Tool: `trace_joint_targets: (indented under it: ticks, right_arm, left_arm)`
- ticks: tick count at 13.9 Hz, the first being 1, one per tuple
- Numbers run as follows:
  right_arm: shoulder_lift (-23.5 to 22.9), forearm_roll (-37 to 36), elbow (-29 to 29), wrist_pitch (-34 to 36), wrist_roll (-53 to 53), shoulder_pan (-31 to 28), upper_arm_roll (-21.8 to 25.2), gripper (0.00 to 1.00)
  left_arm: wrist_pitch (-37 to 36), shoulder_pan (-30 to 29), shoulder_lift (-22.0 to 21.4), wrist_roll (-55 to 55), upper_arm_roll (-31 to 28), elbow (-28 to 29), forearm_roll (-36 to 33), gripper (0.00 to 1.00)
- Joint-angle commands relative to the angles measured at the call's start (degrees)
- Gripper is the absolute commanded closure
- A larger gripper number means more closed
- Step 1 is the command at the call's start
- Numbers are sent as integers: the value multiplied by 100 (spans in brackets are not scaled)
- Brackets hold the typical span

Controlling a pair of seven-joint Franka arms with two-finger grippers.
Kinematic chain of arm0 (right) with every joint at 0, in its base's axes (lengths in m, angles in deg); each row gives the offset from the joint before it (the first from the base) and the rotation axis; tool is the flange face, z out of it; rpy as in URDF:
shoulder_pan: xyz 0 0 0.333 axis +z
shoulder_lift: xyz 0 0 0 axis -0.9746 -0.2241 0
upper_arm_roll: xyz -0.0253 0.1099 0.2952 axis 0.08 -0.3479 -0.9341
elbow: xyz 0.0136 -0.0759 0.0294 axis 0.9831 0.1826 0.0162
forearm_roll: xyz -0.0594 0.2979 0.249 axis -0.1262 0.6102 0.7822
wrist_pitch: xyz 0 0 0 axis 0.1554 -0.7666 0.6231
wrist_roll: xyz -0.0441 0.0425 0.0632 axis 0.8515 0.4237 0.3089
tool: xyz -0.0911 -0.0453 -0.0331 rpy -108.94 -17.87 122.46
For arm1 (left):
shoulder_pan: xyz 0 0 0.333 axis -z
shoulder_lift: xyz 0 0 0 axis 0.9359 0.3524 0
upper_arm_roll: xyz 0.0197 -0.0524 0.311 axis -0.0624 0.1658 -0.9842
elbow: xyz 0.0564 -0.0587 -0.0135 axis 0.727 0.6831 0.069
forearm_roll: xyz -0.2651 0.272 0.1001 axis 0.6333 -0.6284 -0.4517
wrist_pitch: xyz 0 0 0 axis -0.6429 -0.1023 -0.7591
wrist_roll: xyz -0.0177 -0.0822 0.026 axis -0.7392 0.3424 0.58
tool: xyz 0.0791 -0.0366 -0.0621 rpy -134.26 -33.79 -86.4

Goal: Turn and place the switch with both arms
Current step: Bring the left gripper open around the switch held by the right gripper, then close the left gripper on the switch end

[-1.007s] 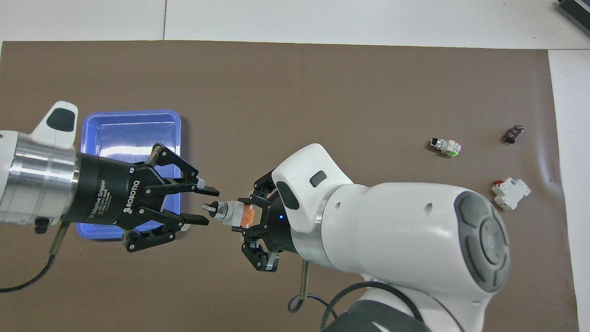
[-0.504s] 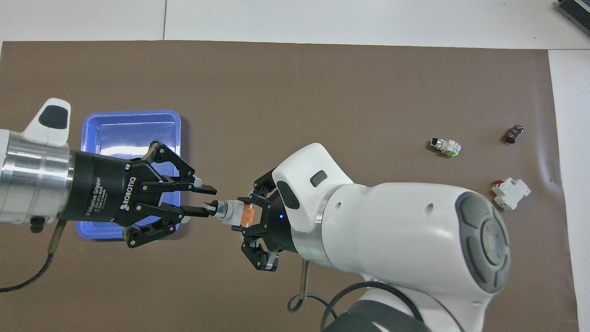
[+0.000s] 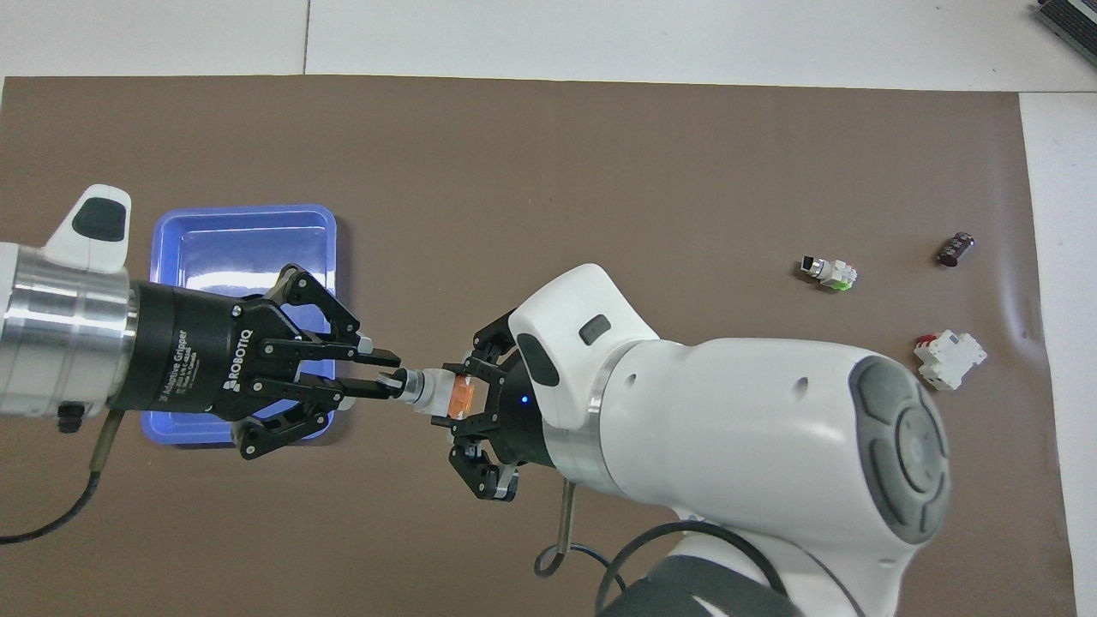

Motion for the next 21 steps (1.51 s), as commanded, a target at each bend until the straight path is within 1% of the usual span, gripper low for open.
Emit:
trace_joint_targets:
  ticks: [1,2,3,6,8,12,15,17,21]
  right_arm:
    - [61,114,85,-74,-69,-5,-25,100]
    - [61,114,85,-74,-69,-5,-25,100]
    - [61,114,76,-74,-69,-5,-25,100]
    - [61,114,76,-74,-69,-5,-25,100]
    - [61,114,85,-66,-69,-5,-25,100]
    - [61,114,84,-66,-77,-5,-25,100]
    - [61,114,84,-74,-77,-5,-25,100]
    - [61,114,85,-74,-77,-5,-25,100]
    - [61,114,85,-74,-77,-5,-25,100]
  left_arm:
    - [148,8,-213,-44,-21,294,92,75]
    - [157,8,-213,-44,-21,303,92,75]
    - [157,17,-221,-44,-21,303,92,79]
    - [148,34,-239,-44,-12,320,92,99]
    - [175,34,-239,-96,-12,312,92,100]
    - [263,69,-222,-1113,40,268,100,100]
    - [166,69,-222,-1905,32,250,100,100]
    - [9,69,-230,-2501,23,250,100,100]
    - [-334,69,-239,-4232,-3,241,57,100]
